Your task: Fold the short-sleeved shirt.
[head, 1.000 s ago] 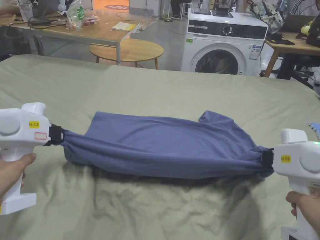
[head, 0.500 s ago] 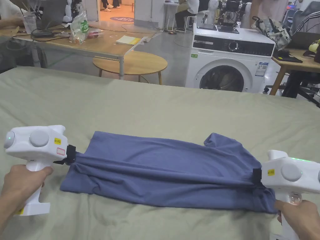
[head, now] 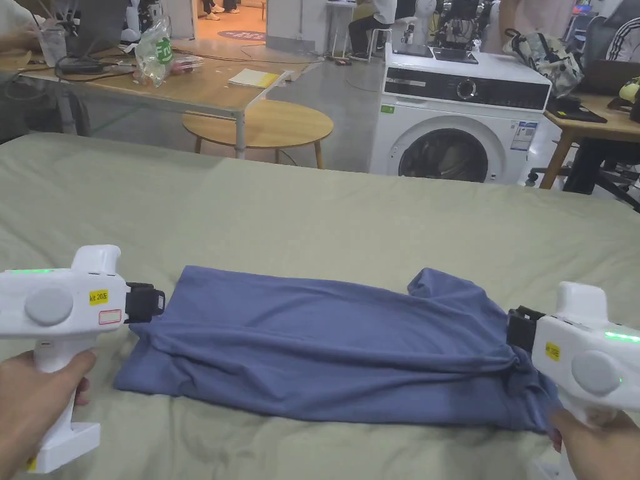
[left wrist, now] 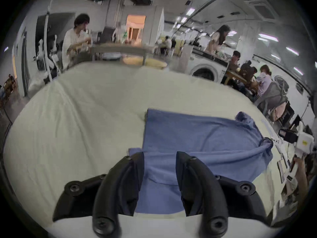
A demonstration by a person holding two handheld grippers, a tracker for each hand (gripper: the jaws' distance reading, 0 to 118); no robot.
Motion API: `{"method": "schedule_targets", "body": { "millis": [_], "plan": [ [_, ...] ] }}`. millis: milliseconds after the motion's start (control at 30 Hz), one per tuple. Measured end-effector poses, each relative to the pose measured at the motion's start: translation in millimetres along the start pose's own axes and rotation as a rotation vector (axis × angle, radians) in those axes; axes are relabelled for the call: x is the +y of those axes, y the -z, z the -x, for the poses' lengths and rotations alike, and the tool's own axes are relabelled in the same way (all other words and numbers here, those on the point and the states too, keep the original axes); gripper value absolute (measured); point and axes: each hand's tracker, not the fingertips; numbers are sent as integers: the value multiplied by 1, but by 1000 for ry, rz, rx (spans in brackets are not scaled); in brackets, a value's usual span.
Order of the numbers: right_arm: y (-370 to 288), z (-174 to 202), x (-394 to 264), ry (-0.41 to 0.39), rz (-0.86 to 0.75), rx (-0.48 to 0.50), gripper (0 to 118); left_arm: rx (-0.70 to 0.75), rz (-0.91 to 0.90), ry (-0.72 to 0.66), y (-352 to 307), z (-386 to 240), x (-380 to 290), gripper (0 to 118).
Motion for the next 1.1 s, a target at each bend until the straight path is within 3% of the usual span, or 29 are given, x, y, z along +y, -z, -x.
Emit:
{"method": "schedule_targets", "body": {
  "millis": [67,100,133,233,333,600,733,833,967,1033,1067,1100],
  "plan": [
    [-24,12,-5,-12,-86,-4,41,9,-100,31,-23,-11,-8,32],
    [-34,19,-8,-24,-121,-7,23,18,-142,44,-34,-17,-13,23],
    [-41,25,-11,-39,-136,-16,0,22,-160,60,-44,-23,-18,3],
    [-60,38,-20,-28,-175,47,0,20,-206,81,-66,-34,-33,0],
    [-75,49,-28,-31,-197,28,0,46,-184,102,-75,-40,-44,0],
    [-85,47,-36,8,-159,69,0,83,147,45,-26,2,-34,0],
    [-83,42,-42,-30,-131,47,0,78,300,-54,11,18,-22,42],
    [-82,37,-46,-36,-106,36,0,110,376,-81,41,29,-22,52],
    [-79,31,-53,-44,-71,24,0,174,515,-81,77,29,-38,52],
    [-77,29,-57,-52,-58,17,0,178,453,-63,70,17,-43,52],
    [-76,26,-58,-48,-48,16,0,193,446,-61,67,12,-43,51],
    [-75,25,-60,-42,-36,14,0,182,441,-39,64,8,-44,43]
  ]
}}
